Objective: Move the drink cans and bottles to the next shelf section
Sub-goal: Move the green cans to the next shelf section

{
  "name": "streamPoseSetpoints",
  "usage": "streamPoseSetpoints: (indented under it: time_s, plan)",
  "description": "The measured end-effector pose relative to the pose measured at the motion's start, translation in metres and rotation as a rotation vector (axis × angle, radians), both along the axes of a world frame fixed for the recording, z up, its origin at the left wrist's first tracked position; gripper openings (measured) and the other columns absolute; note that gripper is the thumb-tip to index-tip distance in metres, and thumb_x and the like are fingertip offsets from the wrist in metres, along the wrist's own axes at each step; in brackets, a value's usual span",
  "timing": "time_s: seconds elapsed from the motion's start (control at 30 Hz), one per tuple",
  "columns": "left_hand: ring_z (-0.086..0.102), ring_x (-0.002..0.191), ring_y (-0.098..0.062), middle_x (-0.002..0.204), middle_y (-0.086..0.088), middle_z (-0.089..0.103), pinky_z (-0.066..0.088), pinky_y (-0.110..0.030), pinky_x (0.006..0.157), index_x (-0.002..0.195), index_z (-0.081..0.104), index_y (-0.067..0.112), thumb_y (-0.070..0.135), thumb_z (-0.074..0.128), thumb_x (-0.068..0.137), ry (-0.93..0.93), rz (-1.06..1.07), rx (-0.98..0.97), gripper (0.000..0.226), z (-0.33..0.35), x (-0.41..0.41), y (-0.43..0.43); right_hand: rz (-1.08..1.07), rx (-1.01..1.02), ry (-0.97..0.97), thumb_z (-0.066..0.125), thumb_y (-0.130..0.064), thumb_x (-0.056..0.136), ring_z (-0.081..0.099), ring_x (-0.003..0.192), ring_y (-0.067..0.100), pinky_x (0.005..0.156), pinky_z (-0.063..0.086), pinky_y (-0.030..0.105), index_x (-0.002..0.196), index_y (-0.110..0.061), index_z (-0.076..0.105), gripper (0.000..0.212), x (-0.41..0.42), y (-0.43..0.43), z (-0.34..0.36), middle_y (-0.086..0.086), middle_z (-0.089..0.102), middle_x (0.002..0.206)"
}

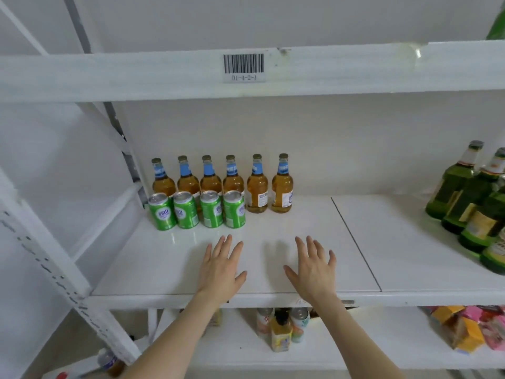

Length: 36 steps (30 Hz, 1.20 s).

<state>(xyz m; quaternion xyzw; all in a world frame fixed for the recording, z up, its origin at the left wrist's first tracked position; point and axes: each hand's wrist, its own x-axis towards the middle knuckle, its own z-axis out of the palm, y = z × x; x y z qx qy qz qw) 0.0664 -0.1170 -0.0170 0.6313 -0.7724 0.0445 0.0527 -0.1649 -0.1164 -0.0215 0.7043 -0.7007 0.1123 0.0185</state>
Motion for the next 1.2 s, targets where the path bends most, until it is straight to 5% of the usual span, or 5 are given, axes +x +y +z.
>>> streamPoseSetpoints:
  time_s: [0.47,0.77,1.07,1.2]
  plan:
    - [0.009,0.153,-0.025,0.165,-0.01,0.012,0.012,-0.042,0.124,0.156,0.017,0.022,0.055,0.044,0.095,0.035,-0.065,-0.039,0.075,-0.004,0.14,-0.057,-0.067,-0.031,-0.049,0.045,-0.06,0.094,0.019,0.15,0.026,0.118,0.016,0.055,0.155,-0.022,0.015,0.077,0.145,-0.039,0.006,0.008,0.021,0.164]
    - [0.025,0.147,-0.025,0.161,-0.009,0.025,0.024,-0.035,0.12,0.156,0.018,0.009,0.047,0.058,0.092,0.308,-0.037,-0.051,0.084,-0.014,0.136,-0.106,-0.074,-0.033,-0.088,0.049,-0.061,0.092,0.022,0.148,0.026,0.117,0.019,0.052,0.155,-0.024,0.017,0.08,0.158,-0.096,0.006,0.004,0.025,0.162]
    - [0.045,0.137,-0.02,0.149,-0.003,0.047,0.038,-0.041,0.113,0.15,0.033,0.012,0.024,0.073,0.087,1.055,0.118,0.045,0.075,-0.034,0.103,-0.155,0.06,-0.008,-0.871,0.076,-0.035,0.084,0.05,0.121,0.018,0.094,0.042,0.032,0.145,-0.02,0.037,0.074,0.15,-0.16,-0.004,-0.001,0.055,0.134]
    - [0.05,0.133,-0.02,0.145,-0.002,0.052,0.04,-0.04,0.111,0.147,0.036,0.013,0.028,0.07,0.09,1.149,0.185,0.083,0.069,-0.044,0.097,-0.172,0.059,0.048,-1.098,0.079,-0.03,0.082,0.057,0.113,0.015,0.091,0.049,0.031,0.144,-0.019,0.041,0.073,0.146,-0.184,-0.007,-0.005,0.059,0.126]
